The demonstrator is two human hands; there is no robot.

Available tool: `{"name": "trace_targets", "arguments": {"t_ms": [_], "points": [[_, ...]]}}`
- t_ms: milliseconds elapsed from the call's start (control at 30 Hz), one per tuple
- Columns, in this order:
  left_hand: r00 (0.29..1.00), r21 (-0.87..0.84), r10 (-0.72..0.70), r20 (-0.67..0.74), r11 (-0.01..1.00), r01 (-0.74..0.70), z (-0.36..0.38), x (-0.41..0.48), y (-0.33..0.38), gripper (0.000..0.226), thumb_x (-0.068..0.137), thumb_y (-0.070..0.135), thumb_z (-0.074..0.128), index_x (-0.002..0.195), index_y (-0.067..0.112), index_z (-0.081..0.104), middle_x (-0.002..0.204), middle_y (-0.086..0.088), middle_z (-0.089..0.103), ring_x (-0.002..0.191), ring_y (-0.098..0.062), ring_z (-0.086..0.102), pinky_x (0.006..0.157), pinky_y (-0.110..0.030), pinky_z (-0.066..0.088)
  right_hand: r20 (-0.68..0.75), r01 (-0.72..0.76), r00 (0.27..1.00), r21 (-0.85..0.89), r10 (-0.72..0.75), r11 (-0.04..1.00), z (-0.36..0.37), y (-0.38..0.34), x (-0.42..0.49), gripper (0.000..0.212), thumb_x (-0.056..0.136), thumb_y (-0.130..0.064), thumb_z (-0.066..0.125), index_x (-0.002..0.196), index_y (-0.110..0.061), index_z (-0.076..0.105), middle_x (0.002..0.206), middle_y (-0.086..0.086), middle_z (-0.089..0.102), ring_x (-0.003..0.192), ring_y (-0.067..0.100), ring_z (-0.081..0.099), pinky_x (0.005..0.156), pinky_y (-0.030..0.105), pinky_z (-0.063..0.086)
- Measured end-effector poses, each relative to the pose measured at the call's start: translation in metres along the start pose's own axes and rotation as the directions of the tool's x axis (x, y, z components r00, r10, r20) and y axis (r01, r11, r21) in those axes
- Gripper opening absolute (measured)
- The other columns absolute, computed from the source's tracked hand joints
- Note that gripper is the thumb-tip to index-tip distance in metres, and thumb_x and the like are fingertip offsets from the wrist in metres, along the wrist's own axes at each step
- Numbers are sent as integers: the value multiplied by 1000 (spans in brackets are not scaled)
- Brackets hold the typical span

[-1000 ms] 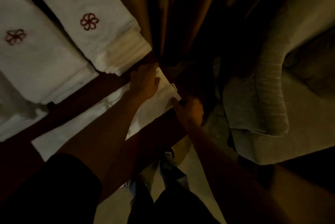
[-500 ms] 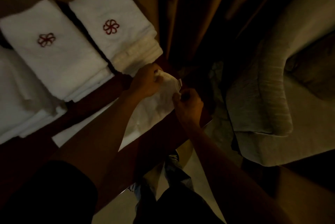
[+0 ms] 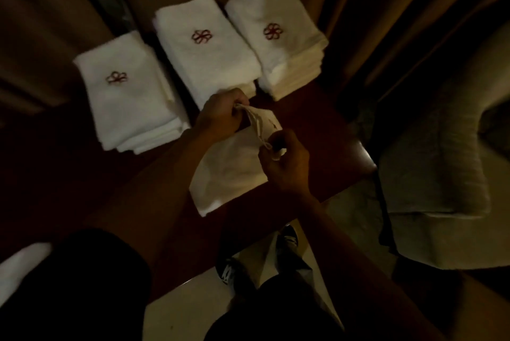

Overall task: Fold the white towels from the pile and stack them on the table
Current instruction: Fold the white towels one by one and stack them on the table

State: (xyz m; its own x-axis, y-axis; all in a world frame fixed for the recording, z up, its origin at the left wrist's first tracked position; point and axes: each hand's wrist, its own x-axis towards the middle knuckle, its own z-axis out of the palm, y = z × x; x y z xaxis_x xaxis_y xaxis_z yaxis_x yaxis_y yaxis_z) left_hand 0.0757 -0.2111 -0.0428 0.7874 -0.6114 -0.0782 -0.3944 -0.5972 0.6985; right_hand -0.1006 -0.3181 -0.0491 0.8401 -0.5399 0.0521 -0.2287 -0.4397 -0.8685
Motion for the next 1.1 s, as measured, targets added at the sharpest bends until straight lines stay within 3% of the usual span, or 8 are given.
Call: {"name": "trace_targets", "arguments": {"t_ms": [200,300,500,767,867,967,1033,1100], "points": [[999,140,1,32,990,-6,-29,-60,-60,24,90,4,58,110,15,67,109,-10,69,97,-27,64,84,-35,53,169,157,976,-95,-140,983,50,-12,-36,18,82,-12,71,98,-11,63,93,-1,64,80,15,61,66,24,48],[999,200,52,13,978,-54,-30,-87,-89,23,86,4,63,107,12,67,111,-15,67,101,-35,64,84,-45,54,258,226,949,-156,-181,962,74,-6,-53,19,81,-12,70,98,-10,64,92,2,65,83,18,61,68,34,53],[987,237,-120,103,967,92,-20,-124,-124,28,85,14,69,113,14,62,121,-8,61,115,-30,57,96,-45,46,377,223,919,-263,-112,939,105,9,-79,22,82,-13,71,104,-16,64,102,0,65,92,18,59,72,37,54],[980,296,-122,156,952,71,-10,-146,-152,28,81,7,67,109,11,63,119,-10,57,106,-31,59,86,-43,51,565,285,820,-263,-92,922,118,14,-86,29,83,-17,77,109,-9,70,111,10,68,103,29,63,82,45,55],[994,300,-62,86,953,34,-12,-142,-151,22,83,18,54,95,7,67,115,-13,59,102,-34,60,83,-49,53,523,135,853,-230,5,964,115,6,-78,21,90,-29,71,105,-15,69,102,1,69,90,17,65,76,40,58],[1000,326,1,-17,945,4,-8,-135,-136,38,84,35,42,91,6,66,115,-14,61,104,-33,60,83,-47,53,220,139,973,-306,-72,942,112,-1,-71,23,91,-29,68,107,-12,66,103,6,66,97,25,60,76,43,54],[998,325,38,-54,946,-18,0,-130,-124,37,90,36,45,102,7,64,119,-14,59,109,-31,59,87,-46,53,98,76,995,-478,-33,875,111,0,-70,47,88,-39,70,126,-12,58,128,12,56,120,33,49,90,49,50],[1000,289,9,11,957,-12,14,-129,-121,44,96,36,53,129,8,56,140,-14,51,129,-31,50,102,-45,47,190,-24,966,-602,172,798,111,6,-69,84,85,-56,66,150,-15,33,158,15,26,145,36,21,111,55,30]]}}
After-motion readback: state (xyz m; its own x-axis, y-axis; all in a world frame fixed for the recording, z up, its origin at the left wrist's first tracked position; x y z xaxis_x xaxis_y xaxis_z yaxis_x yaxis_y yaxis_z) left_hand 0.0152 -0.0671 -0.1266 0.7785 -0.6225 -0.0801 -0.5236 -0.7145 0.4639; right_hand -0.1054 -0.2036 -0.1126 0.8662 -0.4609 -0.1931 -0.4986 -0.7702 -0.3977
